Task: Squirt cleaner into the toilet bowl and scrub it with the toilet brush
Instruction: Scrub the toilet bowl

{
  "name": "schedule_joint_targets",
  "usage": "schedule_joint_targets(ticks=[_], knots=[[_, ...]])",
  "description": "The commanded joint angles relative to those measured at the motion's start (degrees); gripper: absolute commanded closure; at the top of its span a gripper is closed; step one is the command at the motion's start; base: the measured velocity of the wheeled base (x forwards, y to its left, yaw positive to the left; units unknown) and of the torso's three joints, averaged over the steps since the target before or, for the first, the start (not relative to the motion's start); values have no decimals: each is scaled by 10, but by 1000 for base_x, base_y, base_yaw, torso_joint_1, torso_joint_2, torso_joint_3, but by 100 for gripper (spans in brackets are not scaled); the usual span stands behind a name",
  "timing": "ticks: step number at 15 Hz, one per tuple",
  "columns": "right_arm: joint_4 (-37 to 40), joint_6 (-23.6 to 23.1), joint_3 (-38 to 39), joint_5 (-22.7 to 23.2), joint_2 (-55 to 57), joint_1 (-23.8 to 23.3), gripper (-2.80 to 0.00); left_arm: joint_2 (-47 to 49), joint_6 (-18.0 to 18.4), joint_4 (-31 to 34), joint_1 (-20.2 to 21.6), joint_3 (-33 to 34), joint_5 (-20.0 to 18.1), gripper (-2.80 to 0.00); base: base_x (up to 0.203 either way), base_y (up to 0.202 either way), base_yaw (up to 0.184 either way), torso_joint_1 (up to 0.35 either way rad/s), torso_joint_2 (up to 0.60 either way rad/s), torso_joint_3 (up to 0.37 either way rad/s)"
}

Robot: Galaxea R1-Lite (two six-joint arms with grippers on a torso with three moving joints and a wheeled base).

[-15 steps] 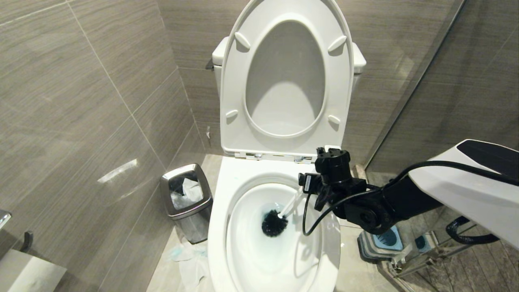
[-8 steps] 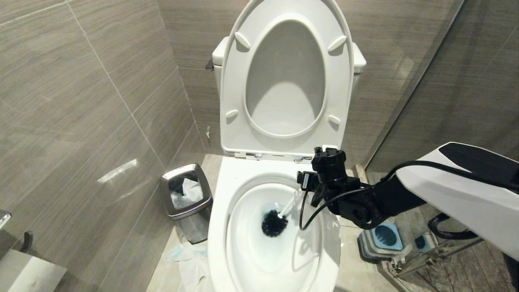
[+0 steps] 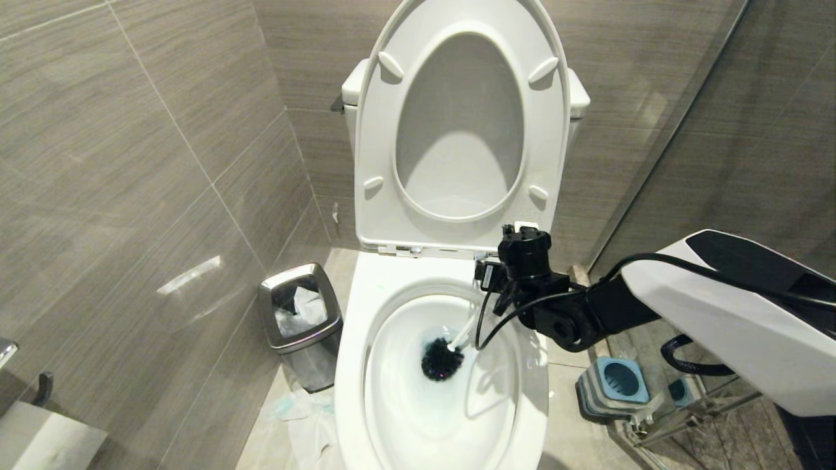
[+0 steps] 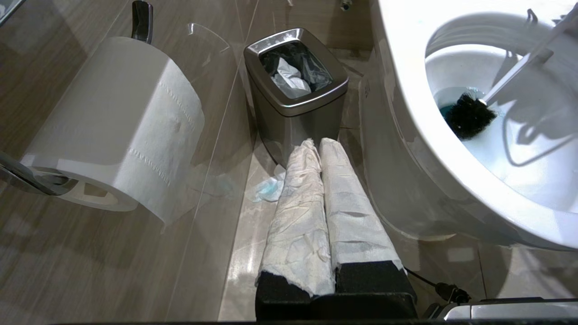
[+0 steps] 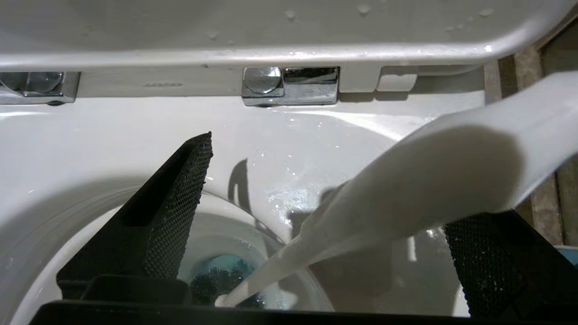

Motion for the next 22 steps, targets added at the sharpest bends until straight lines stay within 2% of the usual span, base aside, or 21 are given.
schedule_joint_targets(ticks=[1, 10, 11, 22], knots=[[-2, 0, -16, -1, 11, 2, -280, 0, 0, 0, 0, 0, 0, 0, 0, 0, 0, 0, 0, 0], [-1, -9, -24, 0, 29, 3, -280, 0, 0, 0, 0, 0, 0, 0, 0, 0, 0, 0, 0, 0], [-1, -10, -25, 0, 31, 3, 0, 0, 0, 0, 0, 0, 0, 0, 0, 0, 0, 0, 0, 0], [-3, -10, -26, 0, 23, 4, 0, 0, 0, 0, 1, 0, 0, 0, 0, 0, 0, 0, 0, 0]])
